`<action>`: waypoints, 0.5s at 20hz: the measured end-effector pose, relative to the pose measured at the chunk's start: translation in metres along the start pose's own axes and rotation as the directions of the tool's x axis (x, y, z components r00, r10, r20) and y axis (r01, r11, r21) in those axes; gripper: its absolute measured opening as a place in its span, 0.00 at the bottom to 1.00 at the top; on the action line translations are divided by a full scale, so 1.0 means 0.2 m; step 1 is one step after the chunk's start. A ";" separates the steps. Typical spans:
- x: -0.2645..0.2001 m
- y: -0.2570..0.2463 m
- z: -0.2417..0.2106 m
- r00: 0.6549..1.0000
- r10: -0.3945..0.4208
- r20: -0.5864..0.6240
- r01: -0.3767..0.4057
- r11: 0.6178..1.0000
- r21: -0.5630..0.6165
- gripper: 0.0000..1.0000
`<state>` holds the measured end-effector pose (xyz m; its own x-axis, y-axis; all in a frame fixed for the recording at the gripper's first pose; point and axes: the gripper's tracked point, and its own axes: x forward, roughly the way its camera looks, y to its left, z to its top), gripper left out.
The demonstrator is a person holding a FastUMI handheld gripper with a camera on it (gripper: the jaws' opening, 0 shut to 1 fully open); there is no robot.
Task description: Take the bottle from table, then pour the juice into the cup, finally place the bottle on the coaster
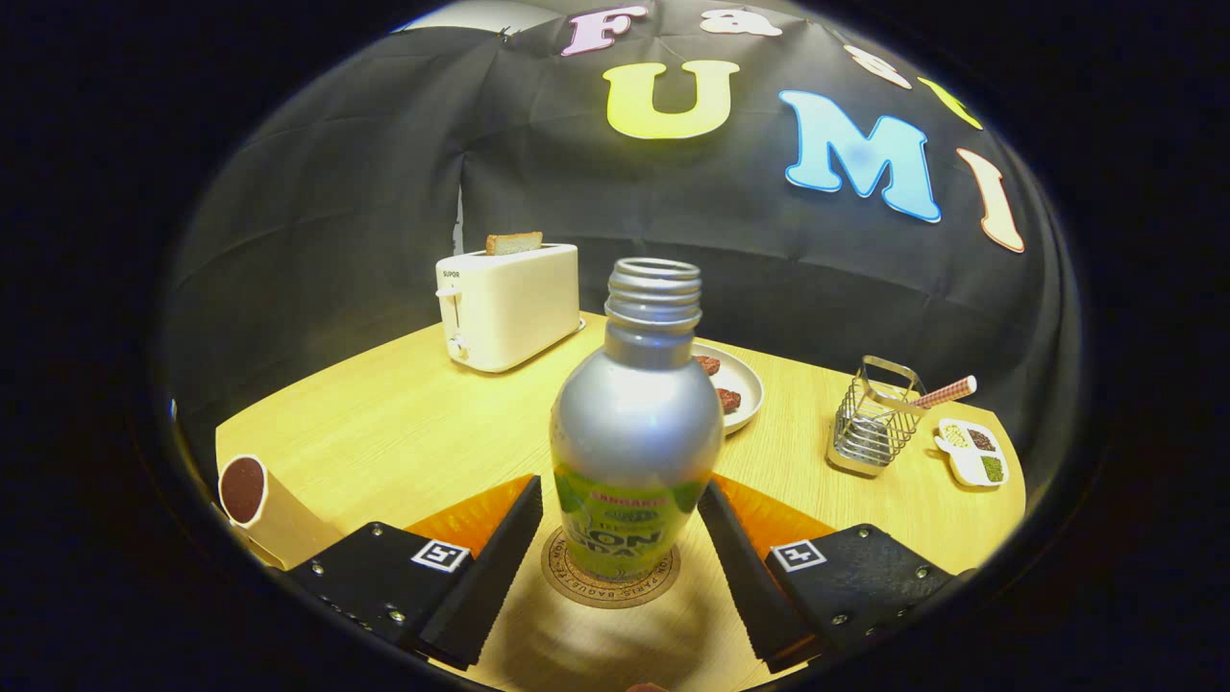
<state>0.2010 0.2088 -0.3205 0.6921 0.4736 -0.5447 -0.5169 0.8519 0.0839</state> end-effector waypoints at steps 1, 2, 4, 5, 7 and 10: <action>-0.03 0.00 0.02 1.000 -0.007 0.008 0.007 1.000 0.002 0.98; -0.06 -0.01 0.04 1.000 -0.018 0.020 0.018 1.000 0.005 0.98; -0.14 -0.01 0.10 0.998 -0.042 0.044 0.041 0.999 0.018 0.98; -0.20 -0.01 0.13 0.997 -0.052 0.059 0.050 0.998 0.029 0.98; -0.30 0.00 0.21 0.993 -0.075 0.093 0.070 0.996 0.050 0.98; -0.45 0.00 0.30 0.984 -0.125 0.124 0.117 0.991 0.072 0.98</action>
<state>0.1697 0.1800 -0.2213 0.8083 0.3873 -0.4435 -0.3951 0.9152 0.0791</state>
